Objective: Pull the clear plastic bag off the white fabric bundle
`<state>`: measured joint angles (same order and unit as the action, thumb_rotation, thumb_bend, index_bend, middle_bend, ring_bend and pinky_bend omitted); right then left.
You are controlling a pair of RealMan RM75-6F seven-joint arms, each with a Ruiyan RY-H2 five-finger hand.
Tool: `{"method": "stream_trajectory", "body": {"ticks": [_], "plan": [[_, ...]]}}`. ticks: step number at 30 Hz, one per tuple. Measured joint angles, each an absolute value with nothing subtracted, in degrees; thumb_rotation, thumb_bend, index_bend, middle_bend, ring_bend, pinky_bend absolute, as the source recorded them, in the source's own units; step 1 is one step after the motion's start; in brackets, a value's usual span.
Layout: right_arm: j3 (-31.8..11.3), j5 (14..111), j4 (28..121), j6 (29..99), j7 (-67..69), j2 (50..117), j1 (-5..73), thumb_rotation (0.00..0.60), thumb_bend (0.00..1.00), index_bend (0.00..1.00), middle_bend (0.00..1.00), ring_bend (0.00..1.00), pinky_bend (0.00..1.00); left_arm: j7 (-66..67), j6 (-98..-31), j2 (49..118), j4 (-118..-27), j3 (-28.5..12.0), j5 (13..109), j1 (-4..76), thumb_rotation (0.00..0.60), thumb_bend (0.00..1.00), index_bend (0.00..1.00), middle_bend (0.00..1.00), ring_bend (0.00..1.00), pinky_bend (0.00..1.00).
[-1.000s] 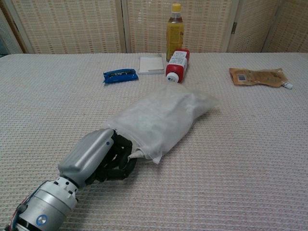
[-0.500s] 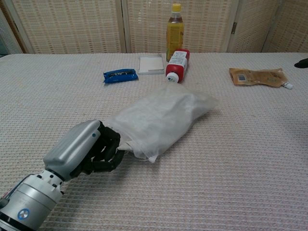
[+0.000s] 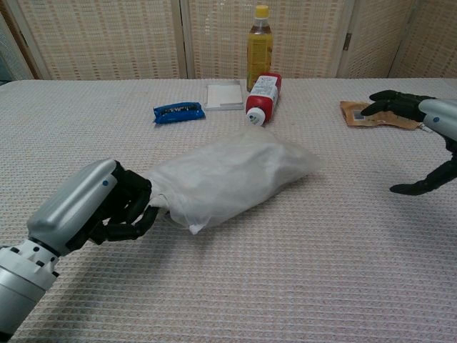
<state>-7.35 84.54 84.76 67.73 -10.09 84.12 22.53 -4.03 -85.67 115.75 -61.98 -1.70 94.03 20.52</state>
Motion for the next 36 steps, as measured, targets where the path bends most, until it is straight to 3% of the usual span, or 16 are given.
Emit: {"method": "stream_trajectory", "body": {"ticks": [7,16,36], "plan": [[-9.04,83.96,76.01,66.80,-11.68,94.01,26.23,0.600,0.13,0.41,0.00,0.00,0.00,-3.74,-85.59,114.53,-63.16,-1.85,93.75,20.39,0.540,0.66,0.82,1.00,1.00,1.00],[-11.52,82.84,62.73,67.01,-8.58,104.47,30.41,0.600,0.13,0.48,0.00,0.00,0.00,-4.60,-85.43,113.56,-63.07,-2.39,93.32,20.51,0.536,0.65,0.82,1.00,1.00,1.00],[-11.36,83.00,49.52,69.43,-2.20,111.41,33.12,0.600,0.17,0.54,0.04,0.00,0.00,-7.26,-84.32,113.27,-60.46,-3.43,91.96,21.17,0.539,0.65,0.82,1.00,1.00,1.00]]}}
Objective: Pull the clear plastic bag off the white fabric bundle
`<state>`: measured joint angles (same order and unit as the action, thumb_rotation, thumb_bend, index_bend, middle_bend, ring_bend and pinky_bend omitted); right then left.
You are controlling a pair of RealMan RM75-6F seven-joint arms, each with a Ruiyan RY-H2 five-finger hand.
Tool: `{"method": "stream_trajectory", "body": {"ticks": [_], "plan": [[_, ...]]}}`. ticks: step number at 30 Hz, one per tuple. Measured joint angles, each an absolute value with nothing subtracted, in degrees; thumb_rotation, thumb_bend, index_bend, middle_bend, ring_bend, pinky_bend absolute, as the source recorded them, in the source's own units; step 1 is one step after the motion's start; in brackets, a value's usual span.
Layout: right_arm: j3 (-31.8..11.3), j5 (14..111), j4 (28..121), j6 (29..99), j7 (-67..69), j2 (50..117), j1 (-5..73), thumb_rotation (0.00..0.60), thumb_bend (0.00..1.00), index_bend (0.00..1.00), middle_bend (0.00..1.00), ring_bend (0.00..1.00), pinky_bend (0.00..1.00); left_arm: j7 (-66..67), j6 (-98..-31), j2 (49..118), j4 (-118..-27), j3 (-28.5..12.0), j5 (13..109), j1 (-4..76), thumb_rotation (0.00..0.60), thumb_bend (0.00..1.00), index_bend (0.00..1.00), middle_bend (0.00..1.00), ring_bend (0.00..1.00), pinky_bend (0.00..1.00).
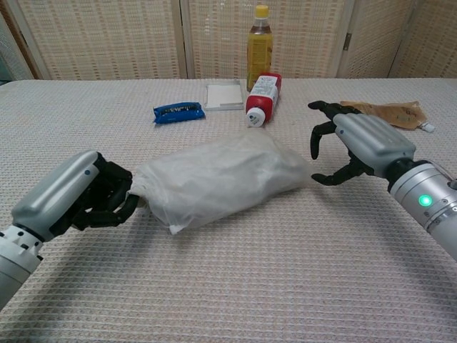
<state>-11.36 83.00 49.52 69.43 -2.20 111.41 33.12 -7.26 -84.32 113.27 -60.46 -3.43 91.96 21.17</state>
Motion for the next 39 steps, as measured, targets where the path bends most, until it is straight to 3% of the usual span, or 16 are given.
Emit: {"method": "stream_trajectory", "body": {"ticks": [19,39], "plan": [[-8.66,82.91,55.11,69.31,0.07,107.15,30.65,0.600,0.17,0.52,0.04,0.00,0.00,-7.95,-84.10,113.68,-59.28,-3.55,91.53,21.52,0.535,0.65,0.82,1.00,1.00,1.00],[-9.77,82.79,44.86,68.17,0.82,113.12,33.80,0.600,0.18,0.52,0.04,0.00,0.00,-9.44,-83.35,113.91,-57.42,-4.07,90.74,22.10,0.535,0.64,0.82,1.00,1.00,1.00]]}}
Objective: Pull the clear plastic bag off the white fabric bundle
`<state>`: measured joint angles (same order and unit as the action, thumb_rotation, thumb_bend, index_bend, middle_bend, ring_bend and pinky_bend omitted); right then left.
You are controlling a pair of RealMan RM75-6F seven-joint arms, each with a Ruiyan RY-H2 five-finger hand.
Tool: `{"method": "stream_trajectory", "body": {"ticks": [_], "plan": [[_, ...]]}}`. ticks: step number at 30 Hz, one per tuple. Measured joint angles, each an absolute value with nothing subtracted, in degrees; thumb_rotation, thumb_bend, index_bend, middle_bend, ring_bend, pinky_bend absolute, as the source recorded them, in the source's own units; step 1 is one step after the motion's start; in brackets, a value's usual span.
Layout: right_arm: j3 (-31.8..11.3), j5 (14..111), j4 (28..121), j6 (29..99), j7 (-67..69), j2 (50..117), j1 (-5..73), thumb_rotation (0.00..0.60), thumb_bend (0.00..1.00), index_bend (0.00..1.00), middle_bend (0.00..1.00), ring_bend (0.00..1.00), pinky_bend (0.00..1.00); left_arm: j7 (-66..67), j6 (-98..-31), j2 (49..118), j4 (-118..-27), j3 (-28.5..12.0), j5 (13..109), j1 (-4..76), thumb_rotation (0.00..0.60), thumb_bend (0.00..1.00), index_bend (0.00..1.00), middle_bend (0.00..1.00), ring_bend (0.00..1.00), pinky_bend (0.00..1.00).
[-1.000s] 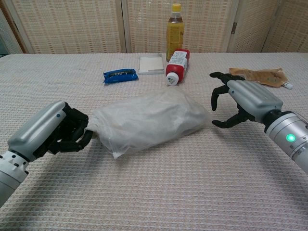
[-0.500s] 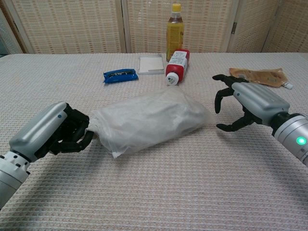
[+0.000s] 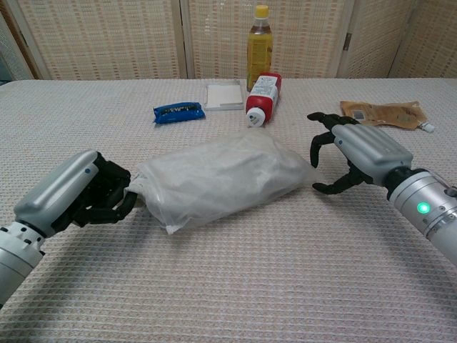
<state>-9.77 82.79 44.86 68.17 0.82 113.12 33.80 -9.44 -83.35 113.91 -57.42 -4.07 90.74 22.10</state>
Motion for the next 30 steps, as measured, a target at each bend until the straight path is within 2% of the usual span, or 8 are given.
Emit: {"method": "stream_trajectory", "body": {"ticks": [18,25,30], "plan": [[-9.51,83.16,46.30,68.93,3.12,113.16,34.01,0.600,0.19,0.52,0.05,0.00,0.00,-10.56,-83.26,114.06,-56.21,-4.28,90.32,22.42,0.536,0.63,0.82,1.00,1.00,1.00],[-9.65,83.06,46.97,69.17,2.56,113.25,34.11,0.600,0.33,0.57,0.06,0.00,0.00,-10.83,-83.22,113.91,-56.08,-4.29,90.18,22.45,0.538,0.63,0.82,1.00,1.00,1.00],[-9.93,82.75,47.08,69.04,2.01,113.20,34.25,0.600,0.39,0.59,0.07,0.00,0.00,-11.01,-83.30,113.84,-56.06,-4.24,90.19,22.47,0.534,0.63,0.82,1.00,1.00,1.00]]}}
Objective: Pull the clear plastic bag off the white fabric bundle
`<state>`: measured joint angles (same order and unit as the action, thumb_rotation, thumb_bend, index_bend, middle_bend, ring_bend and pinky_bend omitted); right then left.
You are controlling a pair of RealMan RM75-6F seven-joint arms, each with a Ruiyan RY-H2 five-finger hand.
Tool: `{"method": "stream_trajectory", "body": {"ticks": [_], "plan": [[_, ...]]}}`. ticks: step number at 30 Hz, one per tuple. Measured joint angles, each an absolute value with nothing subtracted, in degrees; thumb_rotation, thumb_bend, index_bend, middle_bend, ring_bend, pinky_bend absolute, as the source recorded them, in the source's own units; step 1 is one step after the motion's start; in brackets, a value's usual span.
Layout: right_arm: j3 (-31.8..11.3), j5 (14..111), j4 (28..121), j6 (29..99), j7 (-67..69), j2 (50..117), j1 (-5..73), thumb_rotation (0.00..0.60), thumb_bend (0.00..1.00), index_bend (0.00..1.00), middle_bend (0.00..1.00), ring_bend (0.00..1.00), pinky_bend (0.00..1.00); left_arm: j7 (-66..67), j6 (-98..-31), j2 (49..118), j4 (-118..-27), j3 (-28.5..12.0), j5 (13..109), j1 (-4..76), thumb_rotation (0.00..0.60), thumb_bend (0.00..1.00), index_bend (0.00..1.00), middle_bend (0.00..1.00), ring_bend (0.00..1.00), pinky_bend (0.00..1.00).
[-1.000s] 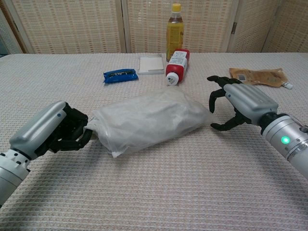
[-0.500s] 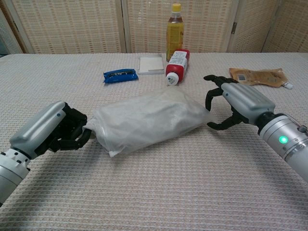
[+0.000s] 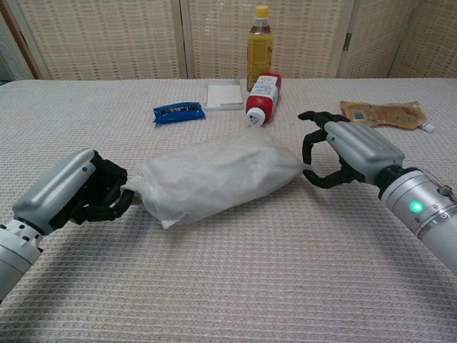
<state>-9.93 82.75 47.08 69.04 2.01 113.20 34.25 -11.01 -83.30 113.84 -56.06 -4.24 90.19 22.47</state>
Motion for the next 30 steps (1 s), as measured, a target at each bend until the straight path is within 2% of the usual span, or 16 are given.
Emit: {"method": "stream_trajectory", "body": {"ticks": [10,20,30], "plan": [[-9.42,82.71,48.64,69.58,1.22,111.68,33.31,0.600,0.42,0.62,0.08,0.00,0.00,-11.21,-83.44,113.31,-55.52,-4.69,89.90,22.58,0.534,0.64,0.82,1.00,1.00,1.00],[-9.19,81.90,51.41,71.33,0.63,106.54,30.38,0.600,0.42,0.62,0.08,0.00,0.00,-12.67,-83.73,111.49,-52.01,-5.71,88.46,22.01,0.531,0.64,0.82,1.00,1.00,1.00],[-8.81,80.34,53.67,73.94,1.21,99.12,25.14,0.600,0.42,0.63,0.09,0.00,0.00,-14.29,-85.26,106.75,-49.64,-7.42,86.06,20.02,0.534,0.63,0.82,1.00,1.00,1.00]]}}
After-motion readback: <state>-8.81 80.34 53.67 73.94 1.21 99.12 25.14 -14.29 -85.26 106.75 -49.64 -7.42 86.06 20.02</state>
